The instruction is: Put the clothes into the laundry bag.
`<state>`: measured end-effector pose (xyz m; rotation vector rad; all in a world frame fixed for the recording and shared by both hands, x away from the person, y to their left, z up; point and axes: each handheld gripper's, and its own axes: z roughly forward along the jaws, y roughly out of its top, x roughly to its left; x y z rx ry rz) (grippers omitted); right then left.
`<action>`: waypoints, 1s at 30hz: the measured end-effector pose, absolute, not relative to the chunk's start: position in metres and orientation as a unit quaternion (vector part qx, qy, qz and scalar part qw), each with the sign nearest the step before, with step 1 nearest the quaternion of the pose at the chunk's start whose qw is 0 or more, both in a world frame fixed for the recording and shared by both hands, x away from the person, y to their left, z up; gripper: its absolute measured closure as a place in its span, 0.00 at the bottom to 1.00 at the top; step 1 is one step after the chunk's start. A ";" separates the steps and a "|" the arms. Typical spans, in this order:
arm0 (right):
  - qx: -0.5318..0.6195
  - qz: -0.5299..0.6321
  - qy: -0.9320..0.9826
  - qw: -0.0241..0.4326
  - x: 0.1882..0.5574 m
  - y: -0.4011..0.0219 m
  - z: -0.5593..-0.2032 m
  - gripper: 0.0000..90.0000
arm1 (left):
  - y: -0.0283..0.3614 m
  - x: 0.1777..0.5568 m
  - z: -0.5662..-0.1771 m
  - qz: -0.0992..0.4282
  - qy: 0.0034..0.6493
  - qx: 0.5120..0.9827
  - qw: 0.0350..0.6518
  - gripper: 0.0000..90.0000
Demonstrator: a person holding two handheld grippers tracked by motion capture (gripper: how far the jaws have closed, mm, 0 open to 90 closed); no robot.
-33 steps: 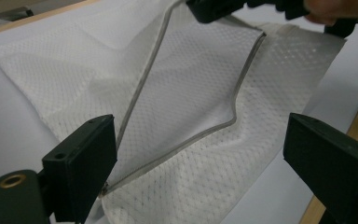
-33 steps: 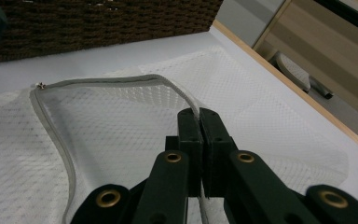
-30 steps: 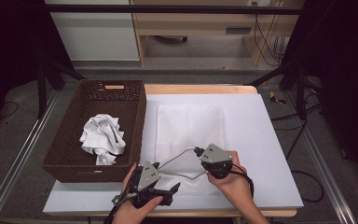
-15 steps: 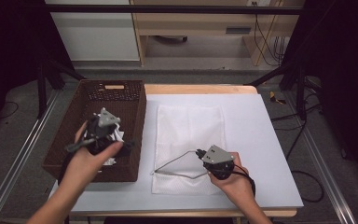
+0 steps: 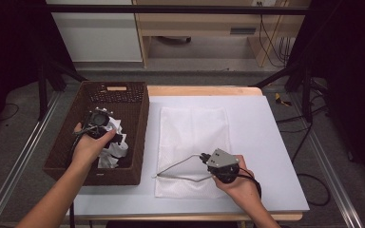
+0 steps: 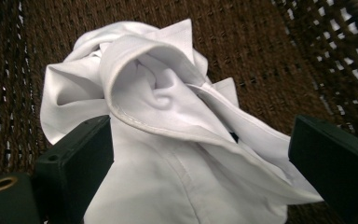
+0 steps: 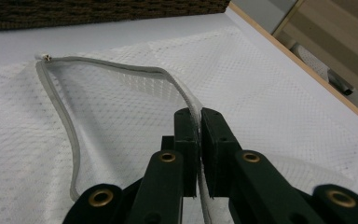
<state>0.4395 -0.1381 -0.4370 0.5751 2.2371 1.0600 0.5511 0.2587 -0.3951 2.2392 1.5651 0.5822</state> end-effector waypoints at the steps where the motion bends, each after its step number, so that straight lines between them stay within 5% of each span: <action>1: 0.215 0.398 0.841 0.295 0.440 -0.138 -0.437 0.95 | 0.260 0.551 -0.397 0.201 0.552 0.792 0.170 0.07; 30: 0.214 0.398 0.844 0.290 0.441 -0.138 -0.438 0.95 | 0.289 0.574 -0.442 0.108 0.575 0.799 0.140 0.02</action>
